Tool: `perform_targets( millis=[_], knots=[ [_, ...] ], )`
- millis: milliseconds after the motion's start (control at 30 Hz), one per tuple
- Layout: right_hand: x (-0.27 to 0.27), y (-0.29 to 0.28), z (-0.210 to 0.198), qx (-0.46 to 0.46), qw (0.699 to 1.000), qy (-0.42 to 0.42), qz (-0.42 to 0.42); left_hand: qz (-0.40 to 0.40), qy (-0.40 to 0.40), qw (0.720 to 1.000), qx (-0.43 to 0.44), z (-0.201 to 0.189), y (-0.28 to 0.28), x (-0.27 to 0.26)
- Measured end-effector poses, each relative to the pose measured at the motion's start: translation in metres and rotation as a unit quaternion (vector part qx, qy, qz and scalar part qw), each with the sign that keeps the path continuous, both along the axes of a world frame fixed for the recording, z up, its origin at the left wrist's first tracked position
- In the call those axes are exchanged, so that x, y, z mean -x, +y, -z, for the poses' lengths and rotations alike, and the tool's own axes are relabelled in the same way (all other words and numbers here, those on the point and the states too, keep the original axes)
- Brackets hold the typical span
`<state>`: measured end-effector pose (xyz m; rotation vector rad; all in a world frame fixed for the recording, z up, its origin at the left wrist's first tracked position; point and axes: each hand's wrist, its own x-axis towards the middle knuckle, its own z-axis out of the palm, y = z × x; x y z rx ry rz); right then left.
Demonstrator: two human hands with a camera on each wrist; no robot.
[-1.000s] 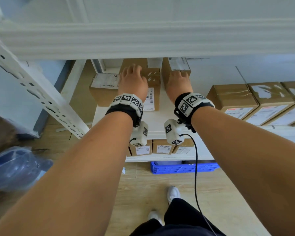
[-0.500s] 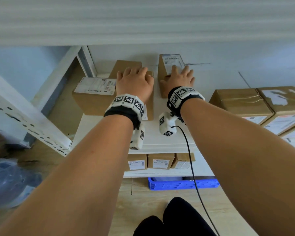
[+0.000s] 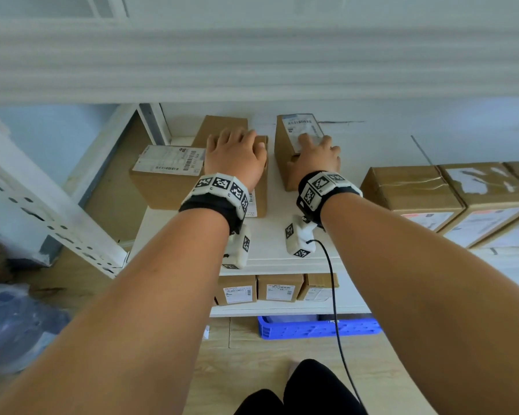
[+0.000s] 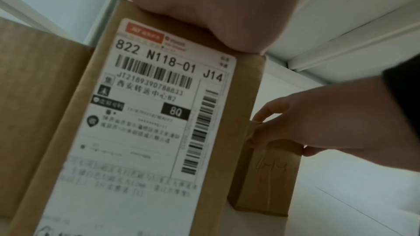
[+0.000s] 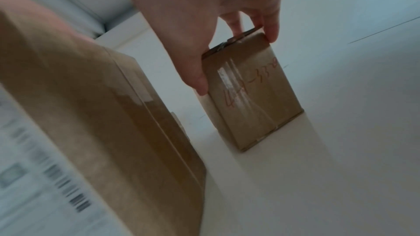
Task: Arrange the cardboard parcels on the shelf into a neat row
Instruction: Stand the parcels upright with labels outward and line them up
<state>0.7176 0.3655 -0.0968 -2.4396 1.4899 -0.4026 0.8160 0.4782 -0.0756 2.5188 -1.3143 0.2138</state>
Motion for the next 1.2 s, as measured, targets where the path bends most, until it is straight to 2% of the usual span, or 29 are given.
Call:
perform_targets(
  millis=[200,367,633,833,967,1067,1200],
  knots=[
    [0.040,0.038,-0.008,-0.024,0.999,0.016,-0.022,0.016,0.044,0.999,-0.006,-0.019,0.017,0.020],
    [0.072,0.073,-0.016,-0.045,0.998,0.024,-0.036,0.023,0.008,0.999,0.034,-0.026,0.045,0.041],
    [0.110,0.108,-0.026,-0.032,0.994,0.047,-0.091,0.045,0.022,0.998,0.029,-0.037,0.068,0.076],
    [0.134,0.105,-0.025,-0.037,0.991,-0.001,-0.132,0.037,0.115,0.992,-0.029,-0.025,0.071,0.097],
    [0.132,0.096,-0.029,-0.090,0.991,-0.070,-0.077,0.008,0.248,0.964,-0.101,-0.016,0.059,0.106],
    [0.127,0.090,-0.031,-0.174,0.982,-0.054,-0.051,-0.008,0.325,0.939,-0.109,-0.011,0.048,0.115],
    [0.126,0.085,-0.027,-0.201,0.979,-0.033,-0.025,-0.037,0.352,0.932,-0.079,-0.009,0.043,0.120]
  ],
)
